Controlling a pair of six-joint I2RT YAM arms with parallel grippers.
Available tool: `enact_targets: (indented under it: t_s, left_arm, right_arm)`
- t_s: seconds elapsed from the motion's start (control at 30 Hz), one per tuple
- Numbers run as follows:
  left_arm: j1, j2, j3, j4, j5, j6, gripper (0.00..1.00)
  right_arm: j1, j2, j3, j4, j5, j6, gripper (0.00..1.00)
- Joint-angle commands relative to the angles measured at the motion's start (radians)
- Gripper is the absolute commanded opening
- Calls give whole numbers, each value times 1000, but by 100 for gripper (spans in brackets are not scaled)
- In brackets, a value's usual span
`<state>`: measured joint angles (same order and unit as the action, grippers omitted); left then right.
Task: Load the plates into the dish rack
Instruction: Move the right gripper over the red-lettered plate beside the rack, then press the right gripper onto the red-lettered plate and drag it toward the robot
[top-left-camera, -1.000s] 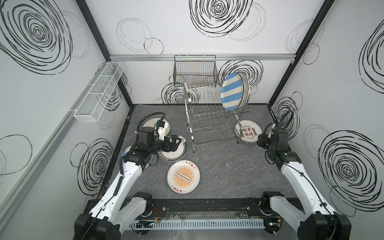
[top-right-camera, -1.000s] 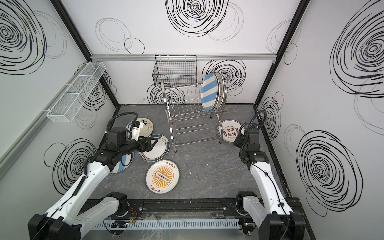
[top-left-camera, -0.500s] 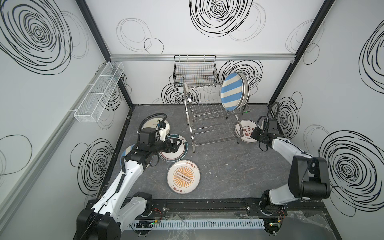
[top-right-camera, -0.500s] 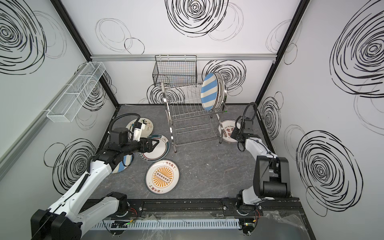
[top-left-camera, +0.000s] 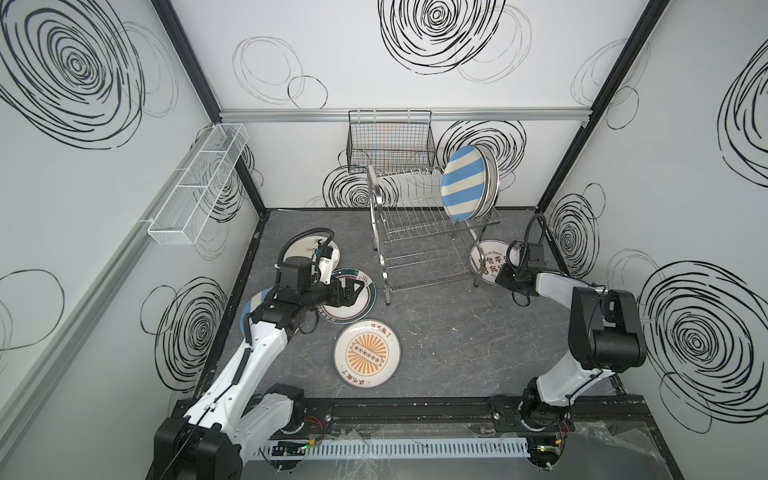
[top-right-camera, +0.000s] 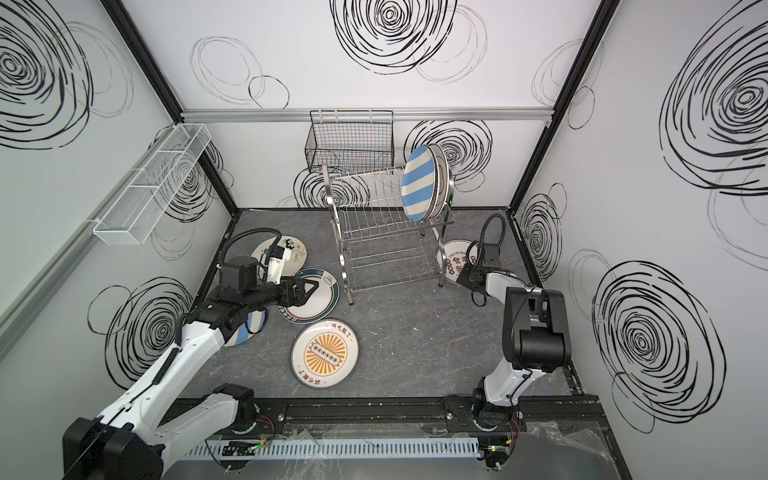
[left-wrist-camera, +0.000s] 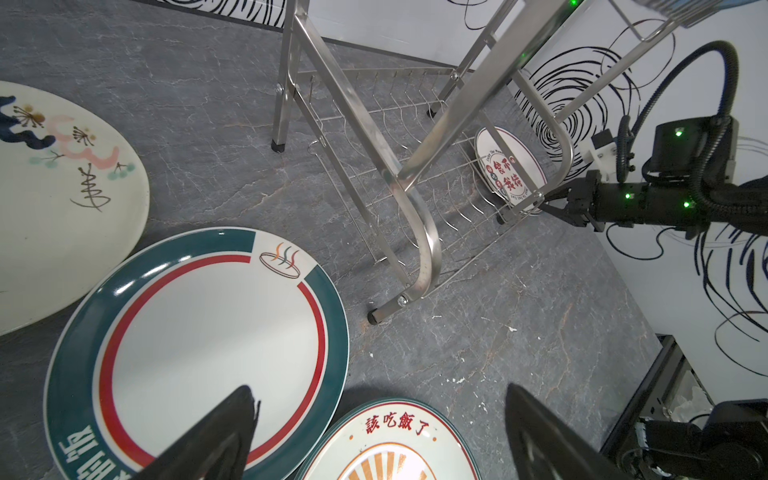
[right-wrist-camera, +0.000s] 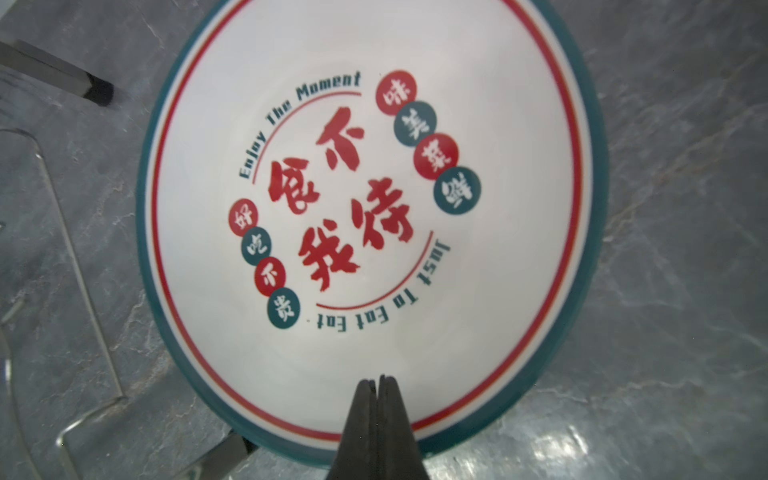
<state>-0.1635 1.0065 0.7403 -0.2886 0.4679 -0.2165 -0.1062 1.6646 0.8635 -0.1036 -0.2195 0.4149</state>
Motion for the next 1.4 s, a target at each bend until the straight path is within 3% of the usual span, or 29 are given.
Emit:
enact_targets:
  t_s: [0.0, 0.3, 0.87, 1.37]
  left_arm:
    - [10, -4, -6, 38, 14, 18, 96]
    - [10, -12, -8, 40, 18, 18, 96]
    - [10, -30, -10, 41, 28, 15, 96]
    - [10, -35, -9, 45, 34, 4, 96]
  right_arm:
    - [-7, -20, -19, 11, -3, -1, 0]
    - [-18, -61, -48, -35, -6, -10, 0]
    - [-4, -310, -296, -88, -41, 40, 0]
    - [281, -374, -371, -57, -138, 210, 0]
